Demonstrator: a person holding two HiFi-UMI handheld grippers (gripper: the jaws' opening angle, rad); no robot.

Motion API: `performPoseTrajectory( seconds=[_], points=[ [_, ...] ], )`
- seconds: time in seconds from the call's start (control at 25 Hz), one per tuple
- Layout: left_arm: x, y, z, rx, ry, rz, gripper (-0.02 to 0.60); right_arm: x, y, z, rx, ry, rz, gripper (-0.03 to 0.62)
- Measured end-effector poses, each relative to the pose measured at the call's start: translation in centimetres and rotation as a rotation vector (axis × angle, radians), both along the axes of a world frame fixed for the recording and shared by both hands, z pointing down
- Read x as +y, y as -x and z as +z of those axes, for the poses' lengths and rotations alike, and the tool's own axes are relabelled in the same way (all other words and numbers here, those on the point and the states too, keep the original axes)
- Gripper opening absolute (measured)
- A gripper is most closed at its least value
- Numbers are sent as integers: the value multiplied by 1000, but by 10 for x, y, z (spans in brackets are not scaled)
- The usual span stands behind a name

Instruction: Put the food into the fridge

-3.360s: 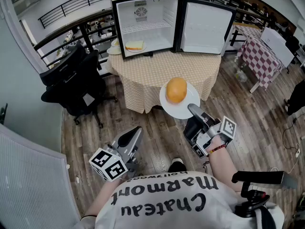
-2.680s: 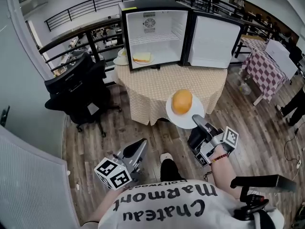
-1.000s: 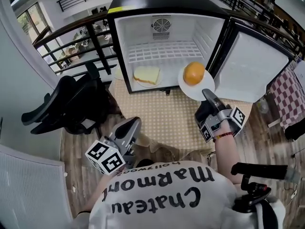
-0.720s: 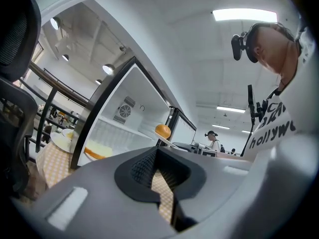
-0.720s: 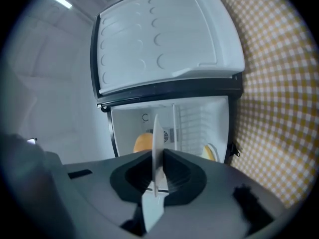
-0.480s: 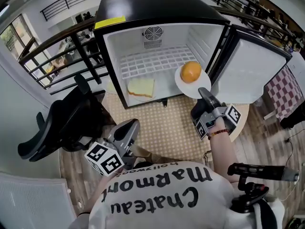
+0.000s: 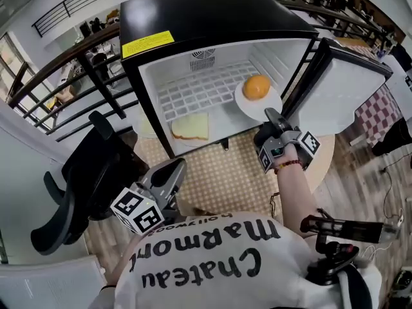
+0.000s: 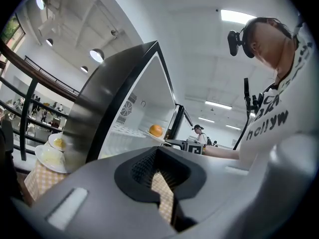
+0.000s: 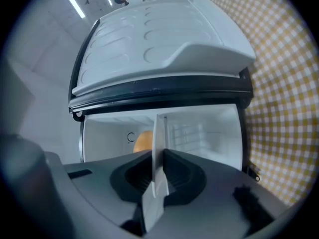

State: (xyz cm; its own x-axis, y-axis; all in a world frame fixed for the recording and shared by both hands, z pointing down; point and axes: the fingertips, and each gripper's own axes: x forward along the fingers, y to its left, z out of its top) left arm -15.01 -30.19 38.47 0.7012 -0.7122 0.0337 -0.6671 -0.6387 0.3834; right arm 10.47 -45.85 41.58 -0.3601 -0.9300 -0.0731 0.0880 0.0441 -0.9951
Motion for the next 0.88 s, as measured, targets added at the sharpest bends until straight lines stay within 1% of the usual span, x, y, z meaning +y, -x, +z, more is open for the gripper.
performPoseTrajectory(
  seconds=[0.16, 0.32, 0.6, 0.76, 0.88],
  points=[
    [-10, 11, -3, 2, -4, 31, 5, -10, 9, 2, 12, 17, 34, 32],
    [-16, 21, -2, 11, 13, 41, 5, -20, 16, 0, 44, 29, 58, 32],
    [-21, 30, 0, 29, 15, 75, 5, -33, 25, -3, 82, 49, 88, 33],
    [-22, 38, 3, 37, 33, 64, 5, -42, 28, -1, 76, 51, 97, 32],
    [-21, 43, 2, 46, 38, 60, 5, -45, 29, -3, 110, 58, 106, 33]
  ],
)
